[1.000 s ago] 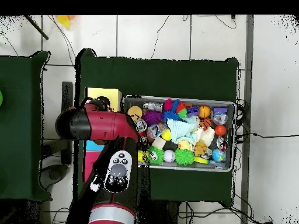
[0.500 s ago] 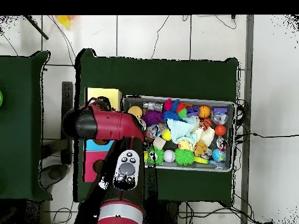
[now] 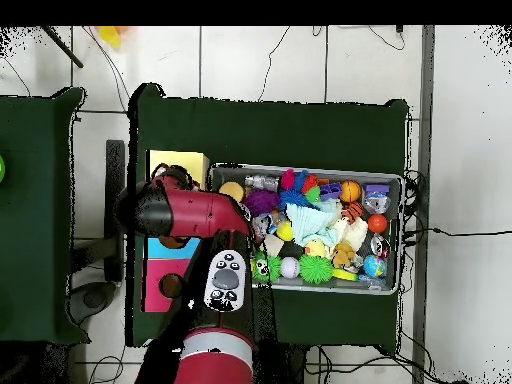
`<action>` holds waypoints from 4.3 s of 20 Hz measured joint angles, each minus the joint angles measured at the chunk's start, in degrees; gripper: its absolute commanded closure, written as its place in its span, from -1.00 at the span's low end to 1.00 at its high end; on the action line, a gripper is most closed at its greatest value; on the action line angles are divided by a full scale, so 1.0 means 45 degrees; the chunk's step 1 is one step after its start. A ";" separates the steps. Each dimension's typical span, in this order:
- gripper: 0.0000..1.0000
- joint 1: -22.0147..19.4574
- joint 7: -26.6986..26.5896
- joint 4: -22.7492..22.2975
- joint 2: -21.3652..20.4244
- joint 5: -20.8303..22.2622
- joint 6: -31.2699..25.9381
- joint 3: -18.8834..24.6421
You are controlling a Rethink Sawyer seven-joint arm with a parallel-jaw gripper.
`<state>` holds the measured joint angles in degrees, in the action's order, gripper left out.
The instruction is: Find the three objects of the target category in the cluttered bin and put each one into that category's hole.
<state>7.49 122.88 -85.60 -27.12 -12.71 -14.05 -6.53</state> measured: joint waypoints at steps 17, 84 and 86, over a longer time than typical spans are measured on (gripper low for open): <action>1.00 0.0217 0.0000 -0.0433 -0.1228 0.0005 -0.1094 -0.0057; 1.00 0.0102 0.0000 -0.0350 -0.1401 0.0987 -0.0732 -0.0639; 1.00 0.0143 0.0000 -0.0350 -0.1333 0.0987 -0.0708 -0.0638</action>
<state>8.13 122.88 -87.18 -33.12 -8.27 -17.23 -9.40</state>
